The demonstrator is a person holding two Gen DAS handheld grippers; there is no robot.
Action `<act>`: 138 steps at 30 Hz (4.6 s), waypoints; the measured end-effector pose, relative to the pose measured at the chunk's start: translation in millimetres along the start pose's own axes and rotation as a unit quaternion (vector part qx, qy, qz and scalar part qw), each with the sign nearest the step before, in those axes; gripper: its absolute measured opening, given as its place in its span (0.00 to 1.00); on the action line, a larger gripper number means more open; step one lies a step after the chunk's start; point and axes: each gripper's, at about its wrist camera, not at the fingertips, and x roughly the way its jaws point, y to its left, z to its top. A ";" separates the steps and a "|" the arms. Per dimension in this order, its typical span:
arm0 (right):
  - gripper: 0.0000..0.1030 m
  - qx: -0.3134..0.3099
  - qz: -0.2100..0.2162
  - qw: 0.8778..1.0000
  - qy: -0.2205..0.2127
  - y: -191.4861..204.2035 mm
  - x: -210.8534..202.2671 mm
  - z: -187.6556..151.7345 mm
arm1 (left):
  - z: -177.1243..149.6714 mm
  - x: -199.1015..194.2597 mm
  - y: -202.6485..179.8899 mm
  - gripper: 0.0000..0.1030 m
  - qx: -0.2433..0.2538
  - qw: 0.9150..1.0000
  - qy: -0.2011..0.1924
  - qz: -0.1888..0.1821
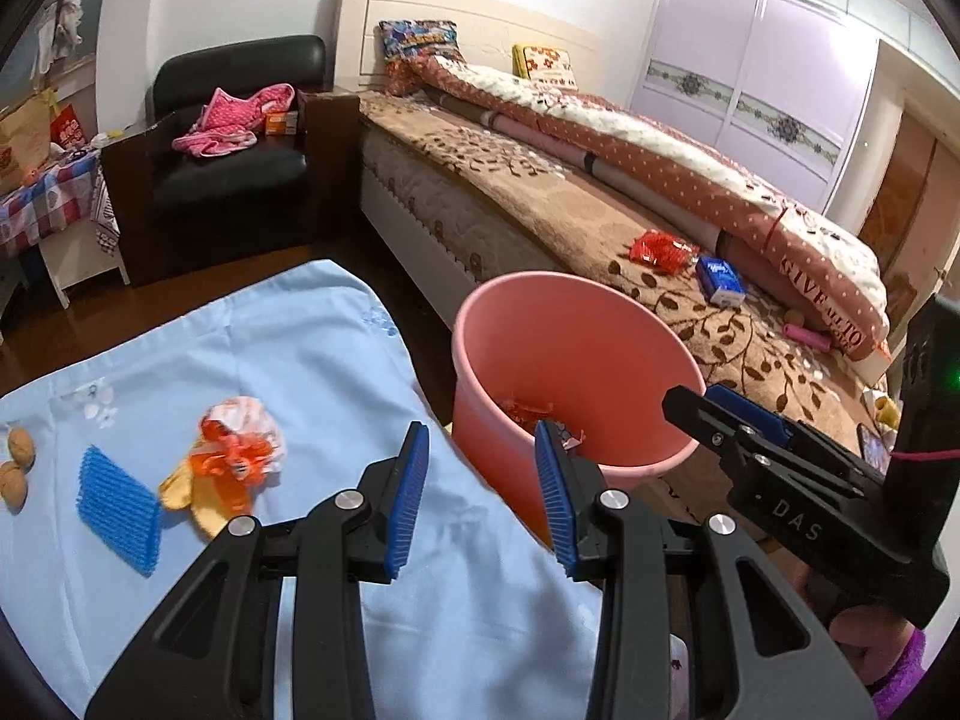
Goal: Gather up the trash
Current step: 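Move both open grippers back over the trash on the blue cloth, then grasp the yellow peel with the left gripper while the right gripper grasps the clear bag with orange net, then carry the peel and clear bag in both grippers over the pink bucket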
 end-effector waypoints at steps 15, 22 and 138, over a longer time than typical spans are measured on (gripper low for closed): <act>0.44 -0.019 0.020 1.000 -0.005 30.9 -14.1 -6.0 | -19.1 -48.6 48.1 0.36 -0.035 0.999 -0.034 0.022; 0.44 -0.051 0.040 0.998 0.001 58.9 -12.4 -16.4 | -42.2 -66.2 92.9 0.36 -0.062 0.995 -0.030 0.070; 0.29 -0.044 0.117 0.992 0.030 79.9 22.0 -12.6 | -30.3 -33.3 99.0 0.02 -0.130 0.989 0.023 0.065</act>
